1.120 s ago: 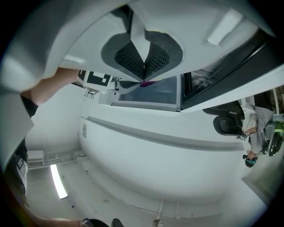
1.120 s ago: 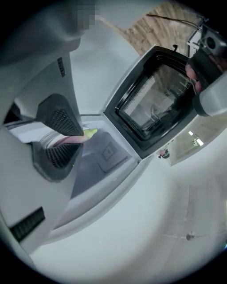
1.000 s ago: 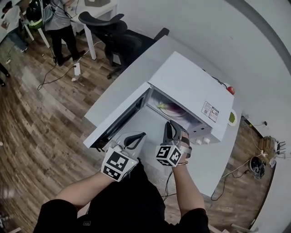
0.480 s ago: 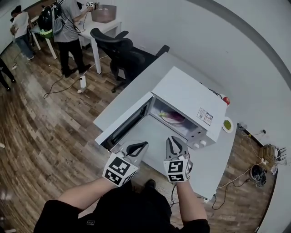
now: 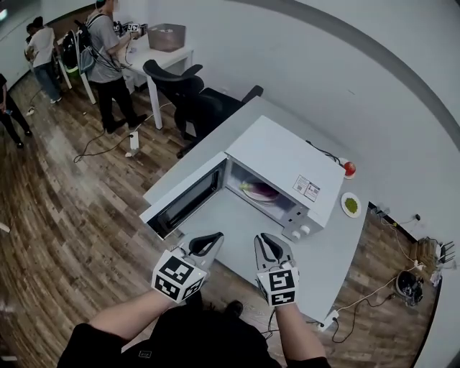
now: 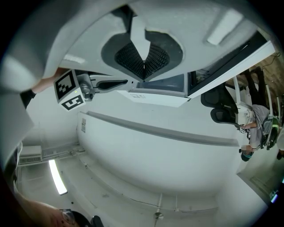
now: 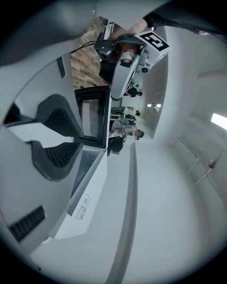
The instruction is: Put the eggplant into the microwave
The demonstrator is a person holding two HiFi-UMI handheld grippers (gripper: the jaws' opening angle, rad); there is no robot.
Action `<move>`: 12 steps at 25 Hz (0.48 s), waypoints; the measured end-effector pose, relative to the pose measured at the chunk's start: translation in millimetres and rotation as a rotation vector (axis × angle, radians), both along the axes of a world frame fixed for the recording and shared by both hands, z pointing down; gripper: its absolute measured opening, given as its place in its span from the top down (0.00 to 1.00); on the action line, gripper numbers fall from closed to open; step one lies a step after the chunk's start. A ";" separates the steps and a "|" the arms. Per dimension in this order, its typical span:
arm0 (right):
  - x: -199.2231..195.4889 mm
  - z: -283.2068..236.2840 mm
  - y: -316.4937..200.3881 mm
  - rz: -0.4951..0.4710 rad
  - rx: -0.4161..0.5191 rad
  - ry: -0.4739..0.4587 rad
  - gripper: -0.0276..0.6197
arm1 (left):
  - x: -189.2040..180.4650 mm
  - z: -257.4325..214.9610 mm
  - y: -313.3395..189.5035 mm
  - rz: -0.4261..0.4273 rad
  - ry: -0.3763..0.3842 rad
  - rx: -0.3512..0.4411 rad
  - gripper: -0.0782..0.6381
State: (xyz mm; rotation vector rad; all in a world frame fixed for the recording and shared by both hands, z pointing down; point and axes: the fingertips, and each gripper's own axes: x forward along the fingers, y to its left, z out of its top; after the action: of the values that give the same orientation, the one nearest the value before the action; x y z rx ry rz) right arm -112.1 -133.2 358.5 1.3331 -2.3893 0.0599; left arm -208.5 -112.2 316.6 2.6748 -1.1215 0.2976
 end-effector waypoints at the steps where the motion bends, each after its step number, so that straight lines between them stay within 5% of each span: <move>1: 3.0 -3.8 5.7 -0.012 -0.004 -0.025 0.88 | 6.1 -1.7 3.2 -0.003 0.003 0.000 0.88; 12: 40.2 -51.9 82.4 -0.124 -0.012 -0.264 0.90 | 70.7 -26.3 48.4 -0.013 0.049 0.014 0.88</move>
State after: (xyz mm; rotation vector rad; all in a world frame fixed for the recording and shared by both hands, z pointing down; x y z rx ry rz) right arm -71.9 -50.8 306.6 1.2346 -2.6808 0.2276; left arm -137.8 -63.9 290.4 2.6708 -1.1302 0.2221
